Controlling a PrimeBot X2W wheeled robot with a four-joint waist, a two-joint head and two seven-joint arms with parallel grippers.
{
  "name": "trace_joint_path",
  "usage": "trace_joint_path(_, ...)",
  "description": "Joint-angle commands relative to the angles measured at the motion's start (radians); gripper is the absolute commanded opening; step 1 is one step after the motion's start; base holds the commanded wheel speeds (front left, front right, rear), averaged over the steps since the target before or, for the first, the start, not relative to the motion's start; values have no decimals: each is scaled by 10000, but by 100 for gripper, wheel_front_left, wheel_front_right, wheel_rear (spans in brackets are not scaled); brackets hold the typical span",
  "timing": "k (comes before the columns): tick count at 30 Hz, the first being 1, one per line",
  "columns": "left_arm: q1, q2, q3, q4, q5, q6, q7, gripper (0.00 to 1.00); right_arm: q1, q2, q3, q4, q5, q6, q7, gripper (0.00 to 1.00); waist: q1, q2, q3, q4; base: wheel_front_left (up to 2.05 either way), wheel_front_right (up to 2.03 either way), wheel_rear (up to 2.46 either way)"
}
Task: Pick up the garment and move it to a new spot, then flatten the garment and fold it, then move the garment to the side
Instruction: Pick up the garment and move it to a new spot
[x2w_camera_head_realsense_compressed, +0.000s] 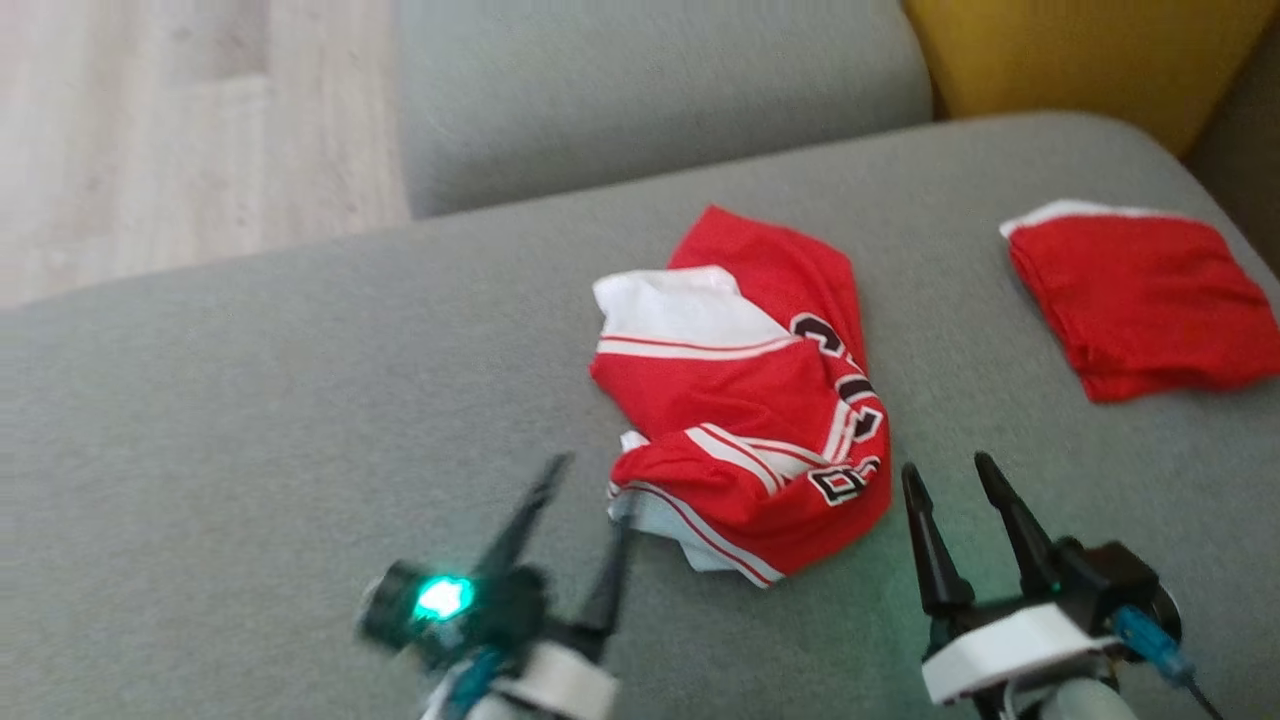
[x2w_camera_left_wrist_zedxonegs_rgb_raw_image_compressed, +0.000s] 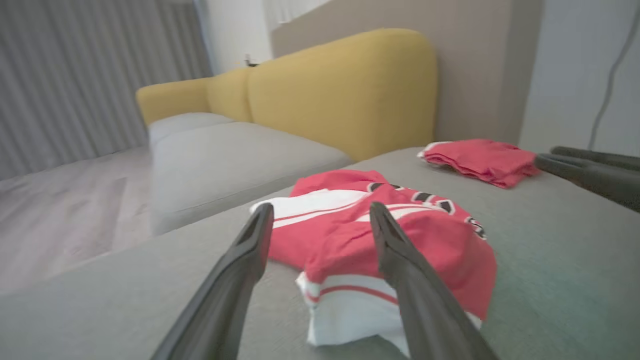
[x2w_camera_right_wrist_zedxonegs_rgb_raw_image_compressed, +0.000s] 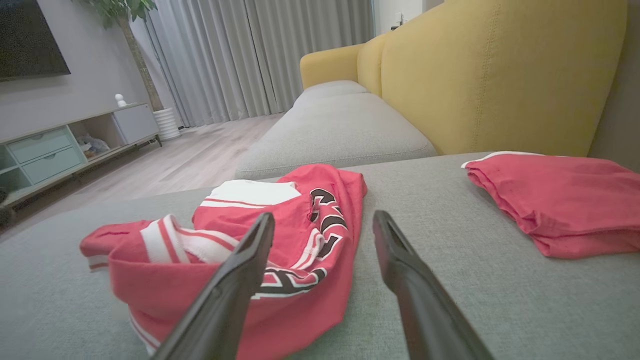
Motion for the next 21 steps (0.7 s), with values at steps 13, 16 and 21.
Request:
trace_joint_path(13, 3619, 205, 3364, -3286, -196, 1292, -94, 100, 762, -19, -5, -400, -203, -7, -36, 100, 0, -1, -1198, 989, 0, 0, 0)
trace_joint_path(16, 3923, 103, 3560, -3409, -99, 1159, -94, 100, 919, -19, 13, -415, -212, -7, -36, 100, 0, -1, -1258, 1073, 0, 0, 0)
trace_joint_path(21, 4006, 20, 3661, -3419, 124, 948, -95, 100, 1018, -19, 153, -371, -154, -7, -36, 100, 0, -1, -1287, 1137, 0, 0, 0)
